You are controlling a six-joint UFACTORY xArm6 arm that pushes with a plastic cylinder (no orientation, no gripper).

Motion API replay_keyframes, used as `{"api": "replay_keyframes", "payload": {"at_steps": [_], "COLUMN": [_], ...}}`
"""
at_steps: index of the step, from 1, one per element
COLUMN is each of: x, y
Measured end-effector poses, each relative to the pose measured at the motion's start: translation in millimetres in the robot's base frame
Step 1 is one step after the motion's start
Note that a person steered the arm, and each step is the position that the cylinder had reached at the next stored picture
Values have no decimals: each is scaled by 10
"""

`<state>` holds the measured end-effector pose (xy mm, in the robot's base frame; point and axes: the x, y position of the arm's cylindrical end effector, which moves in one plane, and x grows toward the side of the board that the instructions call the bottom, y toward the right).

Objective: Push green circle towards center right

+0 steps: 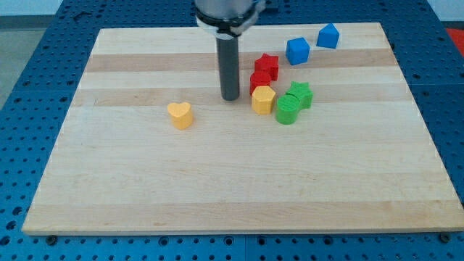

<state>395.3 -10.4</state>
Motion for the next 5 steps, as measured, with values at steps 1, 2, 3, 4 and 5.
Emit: {"api": "replay_keyframes", "payload": {"at_steps": [1,2,3,4,5], "x": [170,307,442,550,551], "y": [185,426,526,603,922]}}
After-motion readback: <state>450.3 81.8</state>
